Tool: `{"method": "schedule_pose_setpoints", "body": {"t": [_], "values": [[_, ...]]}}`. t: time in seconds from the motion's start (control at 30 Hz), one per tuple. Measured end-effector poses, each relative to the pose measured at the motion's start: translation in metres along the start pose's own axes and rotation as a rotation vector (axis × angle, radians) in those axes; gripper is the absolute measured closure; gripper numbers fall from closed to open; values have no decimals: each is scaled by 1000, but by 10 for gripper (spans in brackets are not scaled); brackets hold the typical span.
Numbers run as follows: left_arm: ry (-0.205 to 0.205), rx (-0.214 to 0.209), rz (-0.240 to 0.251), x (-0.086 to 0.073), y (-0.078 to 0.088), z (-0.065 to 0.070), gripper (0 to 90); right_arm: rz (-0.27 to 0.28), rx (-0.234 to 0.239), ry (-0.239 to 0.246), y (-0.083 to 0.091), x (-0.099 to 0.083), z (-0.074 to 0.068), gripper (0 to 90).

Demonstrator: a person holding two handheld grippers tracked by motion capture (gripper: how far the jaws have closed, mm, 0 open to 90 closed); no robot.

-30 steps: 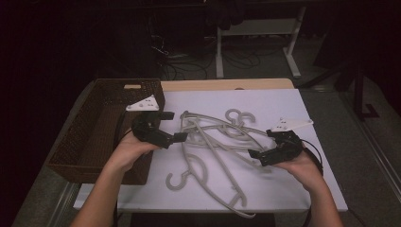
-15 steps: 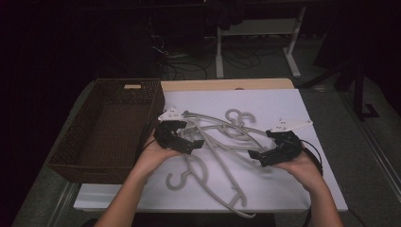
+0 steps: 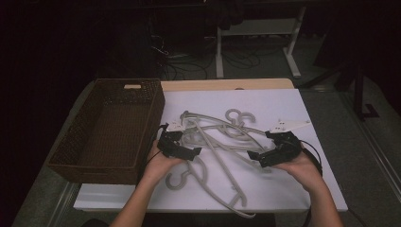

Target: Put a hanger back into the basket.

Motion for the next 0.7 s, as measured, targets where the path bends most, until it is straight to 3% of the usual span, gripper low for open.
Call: {"method": "schedule_pose_setpoints", "body": {"t": [0.23,0.5,0.7], "values": [[23,24,-55,-12,-13,-6,1,-7,2,2,-1,-1,-1,0],[57,50,-79,-15,-19,-11,142,-10,3,2,-1,-1,-1,0],[90,33,-97,-16,-23,-11,265,-11,3,3,-1,-2,-1,0]]}}
Point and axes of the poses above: each handheld gripper's, and its own axes: y roughly backward along the jaws, x roughly out of its top, z roughly to its right, the point moved 5 cm from there along -y, roughly forward along the jaws, and after that the axes turned 3 degrees about x, right-handed, at the moved point
